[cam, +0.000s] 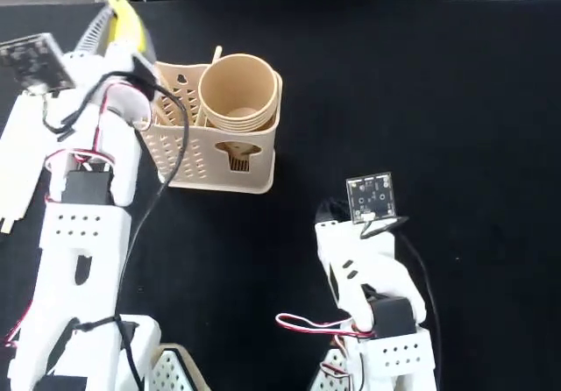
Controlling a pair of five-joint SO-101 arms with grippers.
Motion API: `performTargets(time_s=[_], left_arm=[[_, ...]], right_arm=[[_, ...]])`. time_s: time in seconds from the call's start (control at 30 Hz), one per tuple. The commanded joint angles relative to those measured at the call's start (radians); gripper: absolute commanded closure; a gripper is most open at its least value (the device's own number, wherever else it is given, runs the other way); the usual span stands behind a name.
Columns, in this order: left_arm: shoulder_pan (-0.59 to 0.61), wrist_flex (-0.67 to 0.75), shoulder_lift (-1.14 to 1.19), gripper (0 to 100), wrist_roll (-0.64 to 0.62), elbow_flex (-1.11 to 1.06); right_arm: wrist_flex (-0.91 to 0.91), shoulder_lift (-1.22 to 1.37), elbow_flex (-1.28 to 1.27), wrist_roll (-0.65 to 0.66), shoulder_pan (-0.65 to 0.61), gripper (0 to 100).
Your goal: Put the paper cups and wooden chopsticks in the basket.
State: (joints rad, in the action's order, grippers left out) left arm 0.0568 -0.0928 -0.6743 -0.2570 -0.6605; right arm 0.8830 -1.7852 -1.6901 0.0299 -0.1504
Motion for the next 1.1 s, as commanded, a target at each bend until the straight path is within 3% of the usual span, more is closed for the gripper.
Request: performTargets(time_s=[0.0, 0.2, 0.43, 0.53, 0.63, 1.07], left_arm=[[-0.025, -0.253, 0.0, 86, 0.049, 0.107], [0.071, -0.717, 0.0, 84, 0.026, 0.398], [0.318, -1.045, 0.107, 80, -0.026, 0.662], [0.444, -1.065, 0.279, 80, -0.026, 0.713], [0.495, -1.062, 0.491, 79, -0.032, 0.776], [0.507, -1.069, 1.333, 79, -0.034, 1.328]], right_arm=[[0.003, -0.01, 0.001, 0.011, -0.005, 98.3], [0.003, -0.01, 0.001, 0.011, -0.005, 98.3], [0.005, -0.01, 0.001, 0.011, -0.005, 98.3], [0.005, -0.01, 0.001, 0.011, -0.005, 98.3], [0.005, -0.01, 0.001, 0.011, -0.005, 98.3], [0.005, -0.008, 0.001, 0.011, -0.005, 98.3]])
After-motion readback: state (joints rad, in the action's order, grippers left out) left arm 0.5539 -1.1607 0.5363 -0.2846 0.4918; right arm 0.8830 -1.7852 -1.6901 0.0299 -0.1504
